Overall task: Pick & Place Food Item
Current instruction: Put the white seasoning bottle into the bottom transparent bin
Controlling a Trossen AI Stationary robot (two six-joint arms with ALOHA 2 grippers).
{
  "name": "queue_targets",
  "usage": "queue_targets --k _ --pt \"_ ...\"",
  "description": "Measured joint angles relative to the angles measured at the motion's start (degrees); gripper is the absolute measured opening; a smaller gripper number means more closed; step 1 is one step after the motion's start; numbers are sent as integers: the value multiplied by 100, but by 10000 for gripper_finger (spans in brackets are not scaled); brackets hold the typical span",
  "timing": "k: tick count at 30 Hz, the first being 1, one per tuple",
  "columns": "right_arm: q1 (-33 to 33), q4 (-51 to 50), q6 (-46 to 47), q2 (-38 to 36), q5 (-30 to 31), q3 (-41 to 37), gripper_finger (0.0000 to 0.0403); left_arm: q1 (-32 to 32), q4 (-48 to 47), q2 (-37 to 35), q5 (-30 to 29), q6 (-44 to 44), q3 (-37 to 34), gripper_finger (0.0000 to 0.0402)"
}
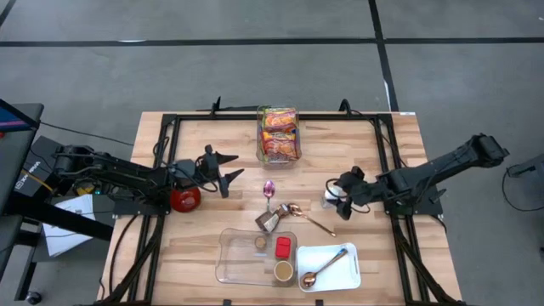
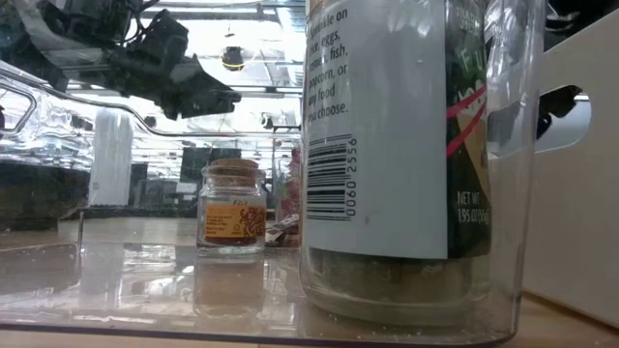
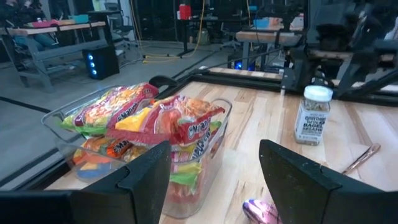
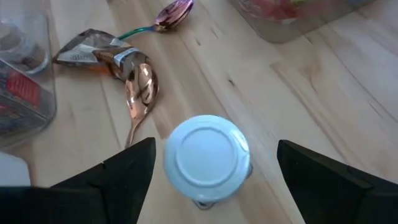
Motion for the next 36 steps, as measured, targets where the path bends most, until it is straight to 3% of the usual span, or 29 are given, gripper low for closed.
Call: queue_targets --k 12,22,27,36 --pt "-433 341 -531 -83 -457 -236 322 7 119 0 -2 1 0 237" --pt "-729 385 -755 5 -909 -236 270 9 161 0 -1 3 0 237" --pt "-729 423 -760 1 -906 -236 197 9 164 0 -2 16 0 237" --pt "-727 588 -779 -11 -961 -109 196 9 184 0 -2 22 0 237"
